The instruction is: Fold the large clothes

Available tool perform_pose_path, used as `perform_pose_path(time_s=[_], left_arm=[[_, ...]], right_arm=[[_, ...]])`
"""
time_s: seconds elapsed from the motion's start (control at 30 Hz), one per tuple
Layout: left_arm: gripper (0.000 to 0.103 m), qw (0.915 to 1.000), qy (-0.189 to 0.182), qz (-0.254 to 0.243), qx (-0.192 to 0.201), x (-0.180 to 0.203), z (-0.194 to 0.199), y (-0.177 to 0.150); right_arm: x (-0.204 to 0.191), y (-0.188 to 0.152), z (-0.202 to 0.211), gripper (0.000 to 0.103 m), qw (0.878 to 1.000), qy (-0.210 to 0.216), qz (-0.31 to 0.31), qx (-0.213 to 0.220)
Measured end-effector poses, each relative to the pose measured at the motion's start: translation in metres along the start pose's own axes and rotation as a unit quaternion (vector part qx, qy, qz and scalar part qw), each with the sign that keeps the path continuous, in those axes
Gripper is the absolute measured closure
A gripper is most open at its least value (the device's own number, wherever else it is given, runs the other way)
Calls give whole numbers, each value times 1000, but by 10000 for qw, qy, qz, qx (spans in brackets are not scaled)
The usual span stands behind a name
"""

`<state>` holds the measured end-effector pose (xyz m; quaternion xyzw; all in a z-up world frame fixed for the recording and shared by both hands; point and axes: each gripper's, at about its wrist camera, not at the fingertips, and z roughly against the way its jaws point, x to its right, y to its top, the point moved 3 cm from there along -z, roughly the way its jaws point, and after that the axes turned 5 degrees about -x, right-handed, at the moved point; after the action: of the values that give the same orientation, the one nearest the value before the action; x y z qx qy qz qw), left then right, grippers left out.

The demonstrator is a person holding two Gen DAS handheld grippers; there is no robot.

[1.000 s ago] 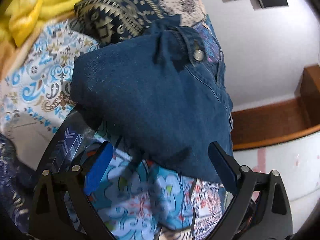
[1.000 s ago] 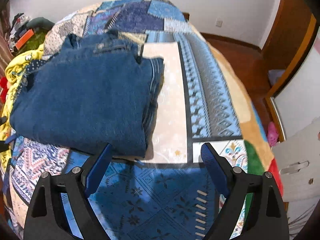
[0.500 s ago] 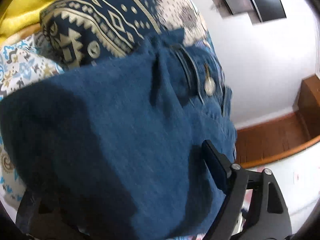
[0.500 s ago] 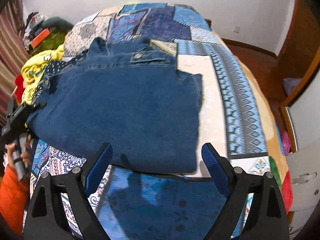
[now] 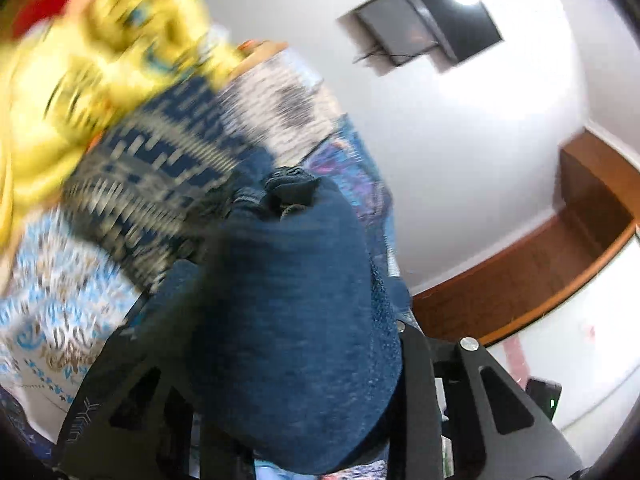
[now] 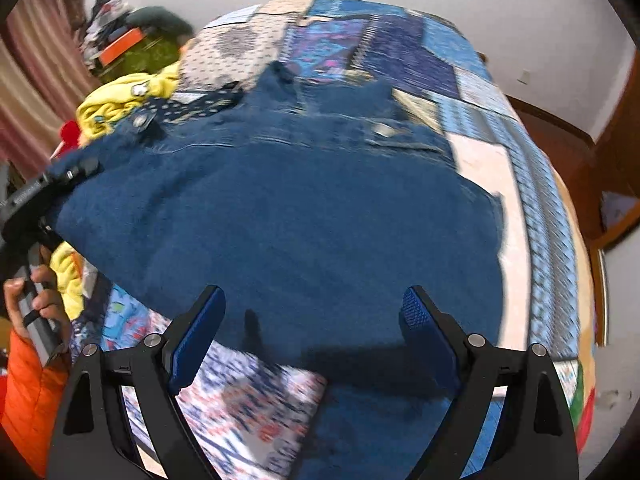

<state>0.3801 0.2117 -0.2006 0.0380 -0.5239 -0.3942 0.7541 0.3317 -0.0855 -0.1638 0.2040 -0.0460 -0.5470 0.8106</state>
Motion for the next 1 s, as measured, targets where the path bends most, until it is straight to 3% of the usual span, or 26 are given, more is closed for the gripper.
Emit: perform_pose_path(time_s=[0.2,0.33,0.4,0.5,0.6,0.7,0.83,1.0], left_arm=[[76,9941,-266,-1018,276,69,34,1],[76,9863,7,-1647,102,108,27,-4],[76,9840,139,-1777,-66,120,17,-8],[76,9805,369,-1925,-170,133,-1,-16],[76,9792,375,-1980,-248,148,-13,-24],[76,9765,423,-2082,-360,174,-32,-30],[76,9706,407,-2308,-542,220,-63,-47],[76,9475,278,-3061,-879,282,-104,-104]], right_arm=[[-37,29,-18,14,9986,492,155,68],[-43,39,-46,12,9984,528,149,-132],[-38,35,-69,3,9961,735,-70,-493],[-31,27,-84,3,9928,1003,-173,-637],[-31,19,-72,3,9942,841,192,-636],[-9,5,-47,3,9945,947,4,-448],[32,-19,-13,3,9964,728,-430,-75],[102,-53,28,3,9932,230,-1103,302]])
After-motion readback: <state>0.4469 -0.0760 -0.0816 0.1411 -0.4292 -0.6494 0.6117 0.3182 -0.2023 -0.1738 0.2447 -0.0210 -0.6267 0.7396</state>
